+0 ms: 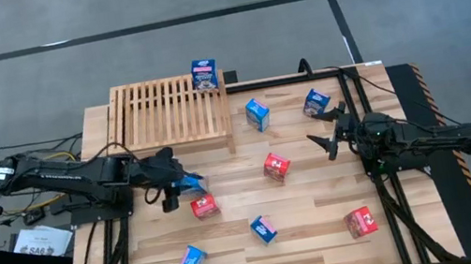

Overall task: Stack cereal on shelf
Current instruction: Put the middle light blue cereal box on the shelf

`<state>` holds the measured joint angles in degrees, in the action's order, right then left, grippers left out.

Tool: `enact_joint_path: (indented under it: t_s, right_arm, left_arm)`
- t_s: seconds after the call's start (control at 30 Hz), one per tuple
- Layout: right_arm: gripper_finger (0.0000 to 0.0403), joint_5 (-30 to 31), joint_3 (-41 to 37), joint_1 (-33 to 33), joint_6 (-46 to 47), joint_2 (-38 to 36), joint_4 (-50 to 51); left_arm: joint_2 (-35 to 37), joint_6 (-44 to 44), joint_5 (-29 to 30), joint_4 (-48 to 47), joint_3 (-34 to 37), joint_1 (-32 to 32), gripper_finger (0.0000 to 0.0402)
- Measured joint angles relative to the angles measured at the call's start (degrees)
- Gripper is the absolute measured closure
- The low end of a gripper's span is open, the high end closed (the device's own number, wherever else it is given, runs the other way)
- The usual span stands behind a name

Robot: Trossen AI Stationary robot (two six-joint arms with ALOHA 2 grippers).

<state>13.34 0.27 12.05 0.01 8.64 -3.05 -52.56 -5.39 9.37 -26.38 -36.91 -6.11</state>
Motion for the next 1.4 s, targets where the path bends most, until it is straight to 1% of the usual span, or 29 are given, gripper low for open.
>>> enact_joint_path:
  t_s: [0.1,0.2,0.27,0.33,0.53,0.67,0.77,0.9,1.07,1.2,1.4]
  right_arm:
    - [0.0039,0.0,0.0,0.0,0.0,0.0,0.0]
    - [0.0039,0.0,0.0,0.0,0.0,0.0,0.0]
    - [0.0039,0.0,0.0,0.0,0.0,0.0,0.0]
    - [0.0039,0.0,0.0,0.0,0.0,0.0,0.0]
    - [0.0039,0.0,0.0,0.0,0.0,0.0,0.0]
    - [0.0039,0.0,0.0,0.0,0.0,0.0,0.0]
    - [0.0039,0.0,0.0,0.0,0.0,0.0,0.0]
    - [0.0039,0.0,0.0,0.0,0.0,0.0,0.0]
    - [0.0039,0.0,0.0,0.0,0.0,0.0,0.0]
    - [0.0039,0.0,0.0,0.0,0.0,0.0,0.0]
    - [0.0039,0.0,0.0,0.0,0.0,0.0,0.0]
  left_arm:
    - [3.5,0.0,-0.8,0.1,0.0,0.0,0.0228]
    - [6.8,0.2,-0.8,-0.2,-1.6,-0.2,0.0228]
    - [8.6,0.9,0.7,-1.3,-3.8,-0.3,0.0228]
    - [9.3,2.5,2.4,-4.6,-6.6,-0.3,0.0229]
    - [8.3,5.2,8.9,-15.0,-17.4,-0.3,0.0229]
    - [5.7,11.4,14.1,-20.0,-24.6,0.0,0.0229]
    - [3.3,17.4,18.3,-21.8,-29.6,1.6,0.0229]
    - [-0.4,24.4,20.4,-23.3,-35.4,6.4,0.0229]
    - [-5.1,31.4,20.1,-24.1,-41.9,15.3,0.0229]
    - [-9.6,35.9,16.3,-24.4,-46.3,23.5,0.0229]
    - [-16.8,38.9,5.5,-28.6,-52.5,37.3,0.0229]
